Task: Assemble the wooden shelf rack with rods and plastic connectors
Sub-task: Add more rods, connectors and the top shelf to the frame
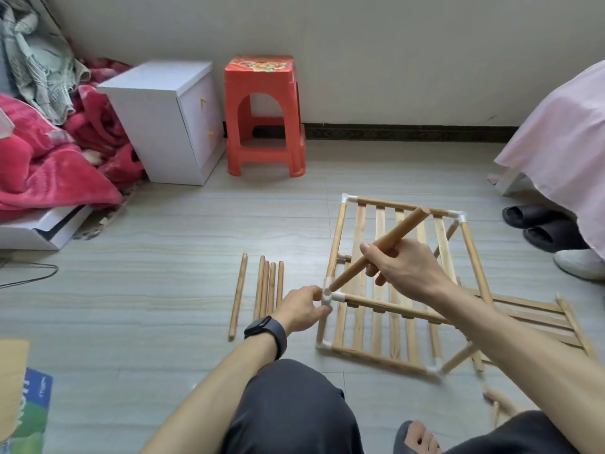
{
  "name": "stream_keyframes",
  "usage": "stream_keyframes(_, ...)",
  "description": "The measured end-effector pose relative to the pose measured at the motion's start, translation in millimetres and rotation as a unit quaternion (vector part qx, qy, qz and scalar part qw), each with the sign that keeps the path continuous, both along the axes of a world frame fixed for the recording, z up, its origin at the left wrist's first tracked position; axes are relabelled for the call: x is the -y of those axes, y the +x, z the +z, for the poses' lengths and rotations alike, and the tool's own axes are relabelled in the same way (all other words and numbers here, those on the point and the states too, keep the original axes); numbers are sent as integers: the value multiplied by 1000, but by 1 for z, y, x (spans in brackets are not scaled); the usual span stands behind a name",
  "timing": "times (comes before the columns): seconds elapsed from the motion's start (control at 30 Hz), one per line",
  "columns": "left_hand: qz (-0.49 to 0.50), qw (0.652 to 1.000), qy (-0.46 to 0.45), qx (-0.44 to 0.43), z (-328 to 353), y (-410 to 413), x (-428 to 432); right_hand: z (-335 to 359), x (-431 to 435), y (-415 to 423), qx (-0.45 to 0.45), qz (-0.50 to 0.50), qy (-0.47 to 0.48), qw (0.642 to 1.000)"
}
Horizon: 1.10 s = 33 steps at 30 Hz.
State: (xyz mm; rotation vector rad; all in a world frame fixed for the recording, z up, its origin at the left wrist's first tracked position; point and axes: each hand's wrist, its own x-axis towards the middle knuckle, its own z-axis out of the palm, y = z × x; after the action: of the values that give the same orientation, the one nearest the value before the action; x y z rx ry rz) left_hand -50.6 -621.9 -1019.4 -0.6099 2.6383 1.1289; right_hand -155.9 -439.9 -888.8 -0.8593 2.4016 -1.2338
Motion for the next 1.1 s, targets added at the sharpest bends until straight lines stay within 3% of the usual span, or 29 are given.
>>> stream_keyframes(0.13,8,1000,27,-12,-8,-7,0,-7,0,-1,12,26,1,1000)
stream_keyframes(0.27,5,1000,-11,-20,-21,-10,2,-9,3,-6,8,50,32,998)
stream_keyframes(0.47,6,998,-52,-36,-29,-11,6,-4,33,-5,-106,87,116,984)
stream_keyframes(0.6,-5,998,-63,-27,-29,-13,10,-4,60,-3,-135,101,156,973)
stream_keyframes(1.1,-34,997,-76,4,-10,-12,8,-11,64,2,-118,56,149,980)
